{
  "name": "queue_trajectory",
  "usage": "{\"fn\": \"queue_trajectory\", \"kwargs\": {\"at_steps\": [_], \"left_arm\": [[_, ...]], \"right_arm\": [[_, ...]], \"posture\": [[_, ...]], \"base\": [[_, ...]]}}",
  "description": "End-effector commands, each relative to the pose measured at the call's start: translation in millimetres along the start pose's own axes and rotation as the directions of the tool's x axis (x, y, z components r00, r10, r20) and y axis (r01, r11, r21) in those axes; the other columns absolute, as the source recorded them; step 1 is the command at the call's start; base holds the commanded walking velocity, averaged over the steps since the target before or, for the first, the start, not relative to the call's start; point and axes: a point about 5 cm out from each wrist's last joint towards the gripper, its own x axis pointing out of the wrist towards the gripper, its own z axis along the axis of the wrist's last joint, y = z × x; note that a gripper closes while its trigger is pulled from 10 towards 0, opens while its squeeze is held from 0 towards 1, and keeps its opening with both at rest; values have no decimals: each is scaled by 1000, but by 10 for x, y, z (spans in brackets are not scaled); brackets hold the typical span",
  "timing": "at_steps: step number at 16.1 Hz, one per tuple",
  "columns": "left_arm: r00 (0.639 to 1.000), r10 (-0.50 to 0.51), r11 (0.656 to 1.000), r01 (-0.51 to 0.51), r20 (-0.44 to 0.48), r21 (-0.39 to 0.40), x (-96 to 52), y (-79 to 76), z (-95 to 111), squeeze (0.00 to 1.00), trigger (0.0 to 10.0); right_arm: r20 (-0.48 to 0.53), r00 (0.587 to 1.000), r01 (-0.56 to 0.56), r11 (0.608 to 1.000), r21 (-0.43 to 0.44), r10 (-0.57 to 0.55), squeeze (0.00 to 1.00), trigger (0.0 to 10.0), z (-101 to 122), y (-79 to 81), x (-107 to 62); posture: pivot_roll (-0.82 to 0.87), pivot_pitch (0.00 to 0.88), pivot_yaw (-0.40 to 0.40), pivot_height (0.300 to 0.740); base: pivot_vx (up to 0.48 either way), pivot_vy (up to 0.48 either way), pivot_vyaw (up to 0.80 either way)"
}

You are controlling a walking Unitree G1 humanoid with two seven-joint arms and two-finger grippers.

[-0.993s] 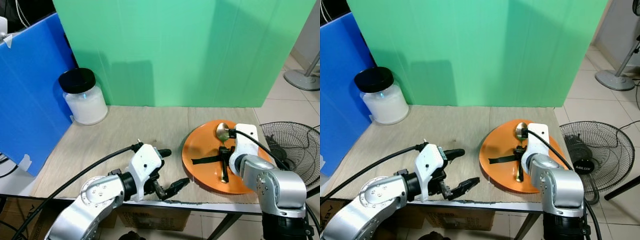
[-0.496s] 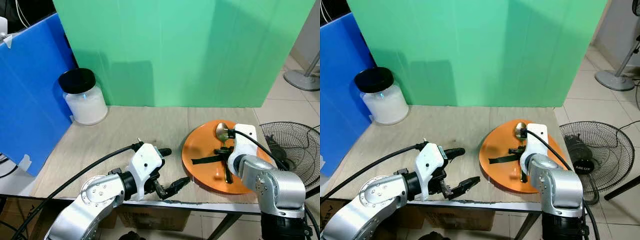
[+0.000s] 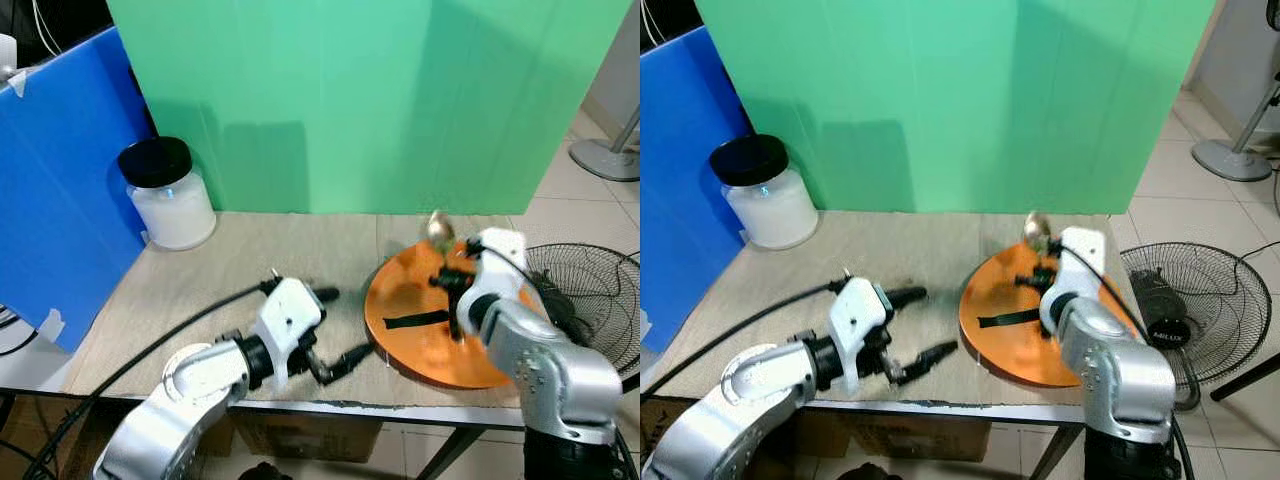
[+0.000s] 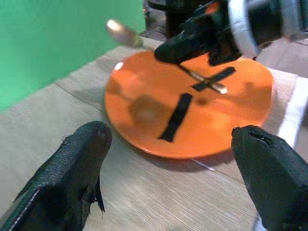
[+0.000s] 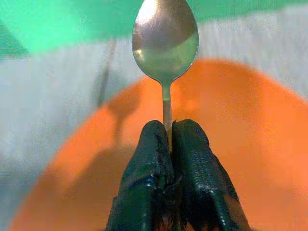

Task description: Setting the table

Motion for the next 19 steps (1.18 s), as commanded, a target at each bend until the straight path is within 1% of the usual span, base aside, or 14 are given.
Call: {"fn": "queue_trajectory", "kwargs": {"at_steps": [1,2,3,4,5,6,7,9,11,12,15,16,19], "left_arm": [[998,58,998,-58,0,16,-17,92,14,0,10000],[987,163,986,-163,15,28,-16,189,36,0,10000],[981,195,980,-196,22,32,-17,217,41,0,10000],[957,283,959,-284,66,9,1,270,98,0,10000],[943,317,948,-317,98,-14,15,276,147,0,10000],[932,342,939,-341,123,-29,25,279,188,0,10000],[924,362,932,-361,126,-29,32,283,199,0,10000],[915,389,921,-390,111,-11,37,295,175,0,10000],[901,415,909,-417,124,-12,40,333,201,0,10000],[900,416,908,-418,128,-13,40,333,209,0,10000],[935,335,942,-335,116,-19,63,201,178,0,10000],[925,364,931,-362,109,-33,62,223,172,0,10000],[899,428,904,-426,90,-42,55,314,149,0,10000]], "right_arm": [[99,993,-65,998,-6,65,0,0,142,55,-86],[191,977,-84,995,-62,94,0,10000,215,72,-228],[219,970,-90,994,-67,103,0,10000,229,78,-263],[285,942,-160,984,-76,175,0,10000,231,159,-408],[295,937,-178,982,-62,189,0,10000,204,199,-459],[303,933,-184,981,-55,192,0,10000,170,220,-497],[318,929,-175,982,-66,187,0,10000,150,224,-521],[350,929,-110,993,-45,118,0,10000,150,171,-528],[364,926,-78,994,-75,100,0,10000,163,130,-530],[367,925,-71,994,-80,96,0,10000,167,121,-525],[345,937,-10,994,-105,45,0,10000,151,84,-415],[339,940,-14,994,-111,51,0,10000,150,99,-404],[329,943,-13,992,-124,53,0,10000,132,115,-392]], "posture": [[60,0,57,740],[63,0,62,740],[63,0,63,740],[58,0,71,740],[57,0,73,740],[53,0,80,740],[51,0,84,740],[55,0,85,740],[63,0,74,740],[63,0,74,740],[63,0,59,740],[64,0,55,740],[65,0,54,740]], "base": [[0,0,0],[0,0,0],[0,0,0],[0,0,0],[0,0,0],[0,0,-781],[0,0,-781],[0,0,-781],[0,0,-794],[0,0,-800],[0,0,-800],[0,0,-800],[0,0,-800]]}}
